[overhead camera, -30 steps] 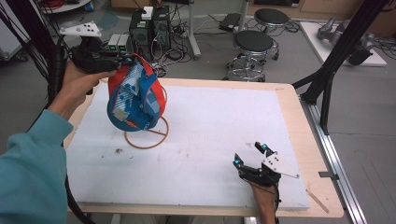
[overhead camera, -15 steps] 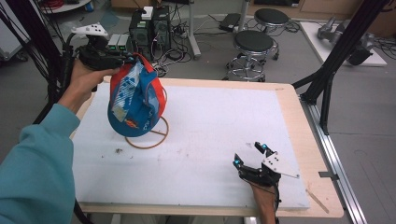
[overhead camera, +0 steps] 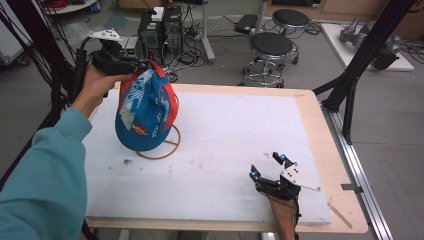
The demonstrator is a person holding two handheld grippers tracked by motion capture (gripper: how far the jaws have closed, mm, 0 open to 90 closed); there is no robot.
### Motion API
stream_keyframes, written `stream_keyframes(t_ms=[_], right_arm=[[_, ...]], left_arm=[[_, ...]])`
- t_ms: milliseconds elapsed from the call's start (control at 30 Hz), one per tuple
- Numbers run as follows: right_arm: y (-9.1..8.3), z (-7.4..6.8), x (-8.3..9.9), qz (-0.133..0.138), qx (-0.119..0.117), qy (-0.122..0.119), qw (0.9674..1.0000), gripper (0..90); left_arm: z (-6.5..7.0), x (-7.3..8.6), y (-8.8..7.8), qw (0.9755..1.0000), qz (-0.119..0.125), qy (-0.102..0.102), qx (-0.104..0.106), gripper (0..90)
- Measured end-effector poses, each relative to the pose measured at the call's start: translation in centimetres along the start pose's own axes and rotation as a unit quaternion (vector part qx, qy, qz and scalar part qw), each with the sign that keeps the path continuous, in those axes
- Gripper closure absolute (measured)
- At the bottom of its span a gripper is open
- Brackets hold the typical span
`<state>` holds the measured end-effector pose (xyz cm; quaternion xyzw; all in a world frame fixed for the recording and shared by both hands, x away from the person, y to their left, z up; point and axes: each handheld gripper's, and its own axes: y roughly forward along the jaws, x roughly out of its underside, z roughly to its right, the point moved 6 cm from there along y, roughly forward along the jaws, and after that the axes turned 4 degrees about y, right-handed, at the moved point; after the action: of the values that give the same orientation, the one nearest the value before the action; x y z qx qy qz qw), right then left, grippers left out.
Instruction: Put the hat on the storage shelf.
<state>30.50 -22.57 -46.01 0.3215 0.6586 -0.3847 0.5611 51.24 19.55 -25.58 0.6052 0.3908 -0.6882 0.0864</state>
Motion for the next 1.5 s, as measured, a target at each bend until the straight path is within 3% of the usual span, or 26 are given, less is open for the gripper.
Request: stream_keyframes(t_ms=[433,900,1167,1500], right_arm=[[0.0,0.0,0.0,0.002,-0.001,-0.004,1.0,10.8],[0.0,-0.1,0.0,0.002,-0.001,-0.003,1.0,10.9],[0.0,-0.1,0.0,0.002,-0.001,-0.006,1.0,10.9],[0.0,-0.1,0.0,0.003,0.0,-0.007,1.0,10.9]], left_arm=[[-0.9,1.7,1.9,0.9995,-0.03,-0.007,0.001,79.7],[-1.6,3.8,3.1,0.9979,-0.049,-0.033,0.026,79.6],[-2.2,5.2,3.0,0.9959,-0.034,-0.07,0.046,79.5],[-2.7,6.2,2.5,0.995,-0.023,-0.082,0.053,79.3]])
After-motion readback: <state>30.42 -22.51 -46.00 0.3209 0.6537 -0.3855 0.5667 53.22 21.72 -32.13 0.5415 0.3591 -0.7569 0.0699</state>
